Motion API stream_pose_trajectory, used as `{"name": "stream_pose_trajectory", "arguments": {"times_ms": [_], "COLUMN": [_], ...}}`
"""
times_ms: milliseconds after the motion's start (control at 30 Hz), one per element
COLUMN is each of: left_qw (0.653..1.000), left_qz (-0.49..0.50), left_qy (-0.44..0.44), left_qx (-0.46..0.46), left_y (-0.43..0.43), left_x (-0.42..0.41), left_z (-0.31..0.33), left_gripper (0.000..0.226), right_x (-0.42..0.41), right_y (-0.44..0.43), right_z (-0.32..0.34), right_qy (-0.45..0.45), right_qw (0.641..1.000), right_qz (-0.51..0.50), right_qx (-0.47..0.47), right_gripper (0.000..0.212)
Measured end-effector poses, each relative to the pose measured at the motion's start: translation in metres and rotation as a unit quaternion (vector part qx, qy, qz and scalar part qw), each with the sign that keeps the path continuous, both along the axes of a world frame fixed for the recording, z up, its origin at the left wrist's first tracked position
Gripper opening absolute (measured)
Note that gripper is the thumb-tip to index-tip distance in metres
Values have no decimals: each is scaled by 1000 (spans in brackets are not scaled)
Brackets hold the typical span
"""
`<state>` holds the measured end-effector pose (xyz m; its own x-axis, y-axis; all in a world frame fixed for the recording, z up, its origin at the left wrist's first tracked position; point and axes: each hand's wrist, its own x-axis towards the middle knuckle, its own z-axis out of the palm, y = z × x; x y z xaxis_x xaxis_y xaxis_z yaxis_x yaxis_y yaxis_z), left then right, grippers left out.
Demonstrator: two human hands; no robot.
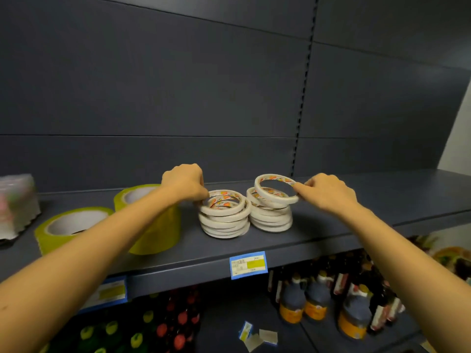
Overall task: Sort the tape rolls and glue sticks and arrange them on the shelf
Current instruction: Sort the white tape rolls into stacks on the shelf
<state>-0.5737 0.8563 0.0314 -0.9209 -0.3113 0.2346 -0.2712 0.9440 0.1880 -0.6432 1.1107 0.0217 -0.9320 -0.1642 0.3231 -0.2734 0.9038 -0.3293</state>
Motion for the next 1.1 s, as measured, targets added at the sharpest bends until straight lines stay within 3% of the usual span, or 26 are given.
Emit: {"name": "stream_pose_trajectory", "arguments": {"times_ms": [200, 433, 600, 833, 967, 1033, 1100], "left_qw": [996, 997, 995, 988, 984, 980, 973], "left_qz": [-10, -8, 24, 97, 129, 143, 159], "left_qy": [-30, -45, -51, -2, 20, 64, 103], "left_qx": [-85, -69, -88, -123, -117, -123, -130], "left_y": [1, -2, 7, 21, 29, 30, 28], "left_x": [-12, -21, -23, -15, -6, 6, 24], "left_z": [-1, 4, 0, -8, -5, -2, 0], "left_gripper": [17, 37, 38, 25, 32, 31, 29], "right_x": [-33, -61, -74, -78, -68, -61, -50], "right_y": [-12, -17, -20, -22, -23, -29, -41], "right_z": [-1, -1, 0, 5, 12, 19, 27], "right_qy": [-60, -106, -116, -66, 51, 136, 188], "right_qw": [995, 981, 967, 958, 953, 948, 943], "right_qz": [50, 93, 142, 168, 152, 168, 228], "right_qx": [56, 136, 176, 223, 259, 233, 151], "right_gripper": [50, 46, 43, 41, 53, 51, 39]}}
